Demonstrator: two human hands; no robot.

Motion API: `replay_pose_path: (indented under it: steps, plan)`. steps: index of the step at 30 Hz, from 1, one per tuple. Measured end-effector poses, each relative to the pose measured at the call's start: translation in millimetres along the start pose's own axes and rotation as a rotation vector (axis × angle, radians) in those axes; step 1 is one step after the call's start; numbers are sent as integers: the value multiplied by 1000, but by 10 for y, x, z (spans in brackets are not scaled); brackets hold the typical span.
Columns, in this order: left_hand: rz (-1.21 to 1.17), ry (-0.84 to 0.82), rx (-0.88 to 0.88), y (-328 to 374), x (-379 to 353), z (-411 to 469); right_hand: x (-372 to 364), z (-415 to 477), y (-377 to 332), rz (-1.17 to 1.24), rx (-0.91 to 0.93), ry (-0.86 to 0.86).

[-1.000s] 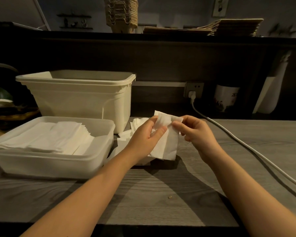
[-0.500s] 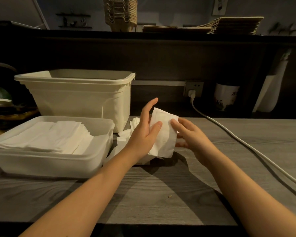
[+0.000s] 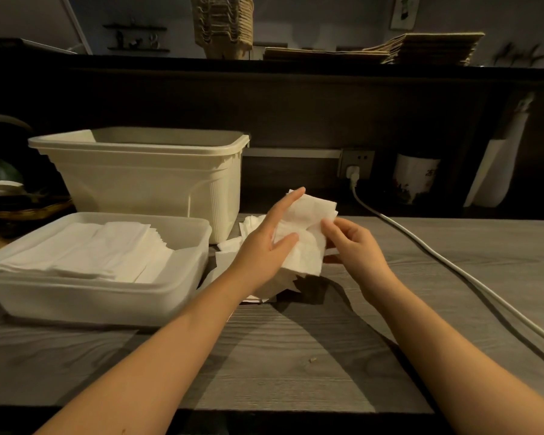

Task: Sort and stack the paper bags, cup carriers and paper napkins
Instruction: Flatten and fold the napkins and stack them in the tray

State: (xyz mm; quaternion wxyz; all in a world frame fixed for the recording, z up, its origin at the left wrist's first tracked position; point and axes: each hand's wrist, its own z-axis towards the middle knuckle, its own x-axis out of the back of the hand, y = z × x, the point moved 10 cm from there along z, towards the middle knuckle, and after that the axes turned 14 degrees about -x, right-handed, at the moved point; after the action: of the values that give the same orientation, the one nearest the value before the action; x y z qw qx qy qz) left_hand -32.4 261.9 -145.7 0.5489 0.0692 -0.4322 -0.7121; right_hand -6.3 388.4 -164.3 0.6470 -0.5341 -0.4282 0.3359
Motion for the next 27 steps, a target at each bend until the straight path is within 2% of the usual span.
replay_pose_path:
  steps: [3, 7, 14, 19, 24, 27]
  plan:
    - [-4, 198, 62, -36, 282, -17, 77, 104, 82, -245, -13, 98]
    - [16, 431, 164, -192, 568, -108, 24, 190, 223, -637, 5, 113]
    - [127, 464, 197, -294, 613, -103, -293, 279, 411, -1089, 103, -13]
    - [210, 451, 165, -250, 654, -102, -363, 378, 499, -1166, 53, -135]
    - [275, 405, 135, -248, 626, -61, -164, 348, 281, -1079, 109, 70]
    - [295, 388, 99, -235, 606, -49, 3, 343, 246, -1045, 82, 90]
